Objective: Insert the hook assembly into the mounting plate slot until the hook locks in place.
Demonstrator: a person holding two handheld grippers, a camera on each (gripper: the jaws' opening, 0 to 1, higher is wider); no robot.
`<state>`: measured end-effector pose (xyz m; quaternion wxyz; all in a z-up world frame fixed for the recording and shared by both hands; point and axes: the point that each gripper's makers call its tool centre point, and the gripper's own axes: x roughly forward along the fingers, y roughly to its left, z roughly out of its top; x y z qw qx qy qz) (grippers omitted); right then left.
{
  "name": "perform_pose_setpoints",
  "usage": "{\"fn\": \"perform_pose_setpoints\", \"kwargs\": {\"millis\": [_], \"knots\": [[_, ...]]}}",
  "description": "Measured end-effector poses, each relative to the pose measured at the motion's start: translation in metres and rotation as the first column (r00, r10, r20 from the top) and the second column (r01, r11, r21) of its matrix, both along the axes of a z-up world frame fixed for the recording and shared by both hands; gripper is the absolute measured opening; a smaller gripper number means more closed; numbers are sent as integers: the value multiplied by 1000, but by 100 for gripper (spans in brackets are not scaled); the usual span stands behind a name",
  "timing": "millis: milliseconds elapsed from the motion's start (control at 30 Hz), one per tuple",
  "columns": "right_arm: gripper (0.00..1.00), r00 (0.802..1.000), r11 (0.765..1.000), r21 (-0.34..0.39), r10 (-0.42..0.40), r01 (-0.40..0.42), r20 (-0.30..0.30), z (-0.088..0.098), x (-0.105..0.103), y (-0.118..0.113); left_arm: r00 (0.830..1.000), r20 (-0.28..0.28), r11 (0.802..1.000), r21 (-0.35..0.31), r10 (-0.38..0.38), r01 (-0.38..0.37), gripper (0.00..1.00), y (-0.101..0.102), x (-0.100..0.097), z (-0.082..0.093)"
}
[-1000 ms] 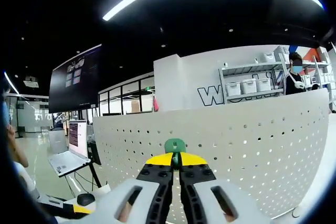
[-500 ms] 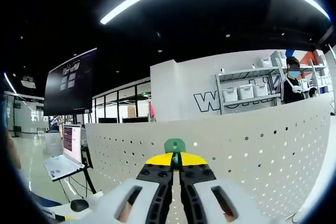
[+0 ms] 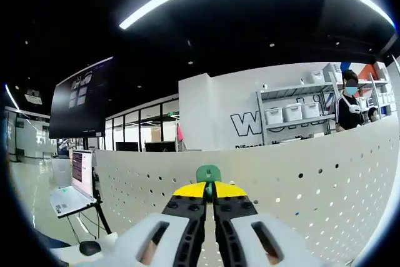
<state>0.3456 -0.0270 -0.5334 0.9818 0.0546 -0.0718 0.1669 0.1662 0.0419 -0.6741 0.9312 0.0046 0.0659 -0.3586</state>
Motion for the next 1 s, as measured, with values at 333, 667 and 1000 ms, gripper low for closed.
{"fn": "perform_pose_setpoints", "kwargs": {"millis": [333, 667, 1000], "knots": [[1, 1000, 1000, -5, 11, -11, -20, -11, 12, 4, 1000, -10, 1000, 12, 4, -4, 77, 2, 0, -2], [1, 999, 1000, 14, 5, -5, -32, -15, 16, 4, 1000, -23, 1000, 24, 5, -4, 77, 3, -1, -5], [1, 993, 995, -13, -104, 103, -56, -16, 18, 6, 999, -39, 1000, 20, 3, -2, 76, 3, -4, -10]]}}
